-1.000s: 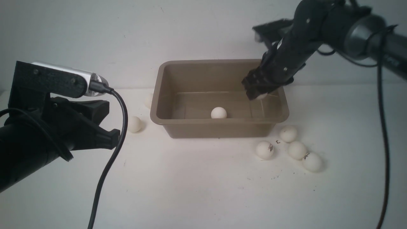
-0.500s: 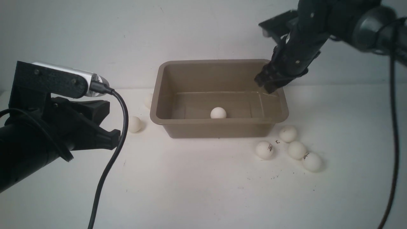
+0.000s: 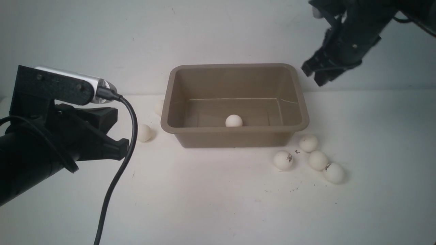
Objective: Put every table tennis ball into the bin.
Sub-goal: Use the right arm to clamp the table tennis ball closest to it
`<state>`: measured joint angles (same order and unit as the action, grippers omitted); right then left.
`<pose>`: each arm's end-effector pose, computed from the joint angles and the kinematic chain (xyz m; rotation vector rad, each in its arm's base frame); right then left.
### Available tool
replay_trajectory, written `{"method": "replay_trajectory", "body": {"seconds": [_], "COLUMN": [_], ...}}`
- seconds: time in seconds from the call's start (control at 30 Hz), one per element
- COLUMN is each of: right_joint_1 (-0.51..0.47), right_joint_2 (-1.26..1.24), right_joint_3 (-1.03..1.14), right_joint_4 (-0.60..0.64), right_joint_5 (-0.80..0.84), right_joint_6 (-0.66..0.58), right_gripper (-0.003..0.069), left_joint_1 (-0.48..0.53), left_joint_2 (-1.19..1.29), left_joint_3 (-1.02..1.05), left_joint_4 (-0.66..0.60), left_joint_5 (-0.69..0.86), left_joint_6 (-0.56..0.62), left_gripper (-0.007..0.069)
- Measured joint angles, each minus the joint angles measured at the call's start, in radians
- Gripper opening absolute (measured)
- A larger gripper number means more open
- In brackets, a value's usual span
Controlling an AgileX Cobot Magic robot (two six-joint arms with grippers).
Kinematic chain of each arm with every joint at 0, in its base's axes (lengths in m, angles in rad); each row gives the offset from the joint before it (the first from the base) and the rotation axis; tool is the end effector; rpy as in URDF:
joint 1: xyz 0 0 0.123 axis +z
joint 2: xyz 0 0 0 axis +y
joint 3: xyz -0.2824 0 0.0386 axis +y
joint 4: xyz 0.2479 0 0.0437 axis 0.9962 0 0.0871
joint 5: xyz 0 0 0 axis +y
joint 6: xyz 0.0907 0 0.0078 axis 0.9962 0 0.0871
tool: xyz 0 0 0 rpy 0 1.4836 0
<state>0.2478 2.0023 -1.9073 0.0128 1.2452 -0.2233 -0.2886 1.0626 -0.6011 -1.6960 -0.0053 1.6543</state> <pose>0.4189 0.1071 0.2968 -0.6561 2.7466 0.0236 0.2133 -0.0630 0.2839 0.2369 1.9373 -0.2135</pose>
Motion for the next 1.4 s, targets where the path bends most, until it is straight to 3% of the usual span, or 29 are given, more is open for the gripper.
{"method": "replay_trajectory", "body": {"seconds": [0.23, 0.63, 0.97, 1.13, 1.4], "right_joint_1": [-0.049, -0.048, -0.008, -0.005, -0.005], "right_joint_2": [-0.088, -0.237, -0.237, -0.231, -0.166], "right_joint_3": [0.269, 0.657, 0.711, 0.711, 0.711], "right_joint_4": [0.046, 0.155, 0.172, 0.116, 0.091], "right_joint_5": [-0.004, -0.221, -0.327, -0.368, -0.391], "right_joint_6": [-0.006, -0.073, -0.134, -0.13, -0.11], "right_gripper": [0.0181, 0.0201, 0.0304, 0.0369, 0.0398], "left_joint_1": [0.0, 0.0, 0.0, 0.0, 0.0], "left_joint_2": [0.0, 0.0, 0.0, 0.0, 0.0], "left_joint_3": [0.002, 0.003, 0.003, 0.003, 0.003], "left_joint_4": [-0.003, -0.003, -0.003, -0.003, -0.003], "left_joint_5": [0.005, 0.005, 0.005, 0.005, 0.005], "left_joint_6": [0.0, 0.0, 0.0, 0.0, 0.0], "left_gripper": [-0.0004, -0.0004, -0.0004, -0.0004, -0.0004]}}
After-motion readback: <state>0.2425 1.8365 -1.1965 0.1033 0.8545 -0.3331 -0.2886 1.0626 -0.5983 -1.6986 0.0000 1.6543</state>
